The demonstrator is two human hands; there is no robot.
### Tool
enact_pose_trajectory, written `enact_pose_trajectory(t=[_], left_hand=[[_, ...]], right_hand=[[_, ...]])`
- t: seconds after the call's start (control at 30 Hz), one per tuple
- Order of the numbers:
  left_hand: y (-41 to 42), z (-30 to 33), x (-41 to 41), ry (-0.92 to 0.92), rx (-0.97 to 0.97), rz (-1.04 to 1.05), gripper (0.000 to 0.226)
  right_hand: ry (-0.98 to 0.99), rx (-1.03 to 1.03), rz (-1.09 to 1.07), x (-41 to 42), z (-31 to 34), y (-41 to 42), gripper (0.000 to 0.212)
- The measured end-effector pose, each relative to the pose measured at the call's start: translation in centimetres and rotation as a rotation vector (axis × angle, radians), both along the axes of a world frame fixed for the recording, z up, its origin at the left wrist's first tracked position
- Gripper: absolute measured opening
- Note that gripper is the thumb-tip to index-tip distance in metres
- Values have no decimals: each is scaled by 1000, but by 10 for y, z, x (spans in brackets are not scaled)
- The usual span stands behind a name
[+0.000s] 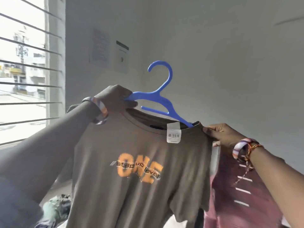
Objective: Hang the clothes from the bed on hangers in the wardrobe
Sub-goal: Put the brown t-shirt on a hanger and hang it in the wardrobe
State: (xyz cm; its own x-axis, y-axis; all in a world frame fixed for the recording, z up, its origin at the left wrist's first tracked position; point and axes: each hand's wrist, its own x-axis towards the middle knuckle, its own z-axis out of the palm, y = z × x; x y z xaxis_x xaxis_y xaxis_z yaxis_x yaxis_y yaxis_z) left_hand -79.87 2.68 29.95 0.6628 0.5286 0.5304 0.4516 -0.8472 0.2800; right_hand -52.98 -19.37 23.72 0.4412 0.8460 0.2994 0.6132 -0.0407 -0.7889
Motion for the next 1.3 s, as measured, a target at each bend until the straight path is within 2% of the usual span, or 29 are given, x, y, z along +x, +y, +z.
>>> enact_pose_trajectory(t=[0.07, 0.1, 0.2, 0.37, 0.47, 0.57, 0.63, 0.7, 0.77, 0.8, 0.9, 0.93, 1.0, 1.03, 1.07, 1.13, 1.17, 1.23, 1.3], left_hand=[[-14, 4, 18, -36, 5, -73, 18], [-32, 7, 26, -43, -9, -101, 19], [-95, 12, 51, -92, -1, -303, 19], [-214, 6, 84, -163, 30, -528, 12], [-273, 8, 99, -232, -6, -643, 15], [-337, 9, 116, -231, -41, -805, 16], [-386, 6, 130, -211, -52, -904, 16], [-436, 5, 146, -210, -47, -995, 16], [-486, 5, 158, -201, -37, -1088, 17], [-510, 5, 164, -195, -47, -1139, 17], [-575, 5, 181, -206, -105, -1305, 17], [-595, 4, 187, -219, -126, -1365, 19], [-633, 2, 200, -217, -179, -1509, 28], [-653, 1, 205, -207, -198, -1579, 31], [-671, -1, 213, -195, -203, -1644, 34], [-709, -6, 231, -158, -185, -1741, 33], [-727, -10, 241, -124, -173, -1767, 34], [-765, -22, 265, -26, -124, -1809, 22], [-811, -37, 291, 57, -151, -1875, 11]], right_hand=[[-15, 53, -111, 10, 7, -38, 84], [-52, 89, -164, 8, 12, -55, 82], [-212, 179, -321, -4, 29, -107, 39], [-285, 270, -430, -36, 53, -212, 35], [-325, 152, -572, -37, 44, -311, 44], [-405, -29, -710, -44, 31, -406, 21], [-477, -103, -784, -61, 35, -451, 20], [-543, -99, -827, -77, 42, -490, 20], [-511, -42, -866, -91, 47, -531, 5], [-481, 7, -878, -100, 49, -552, 10], [-378, -2, -1010, -122, 54, -628, 55], [-365, -74, -1084, -131, 55, -656, 60], [-386, -236, -1201, -149, 48, -714, 32], [-386, -238, -1274, -160, 41, -741, 39], [-368, -221, -1354, -169, 34, -765, 59], [-369, -76, -1487, -185, 19, -814, 81], [-378, -33, -1526, -192, 13, -839, 80], [-368, 3, -1606, -209, 4, -879, 57], [-349, -17, -1634, -221, -2, -917, 45]])
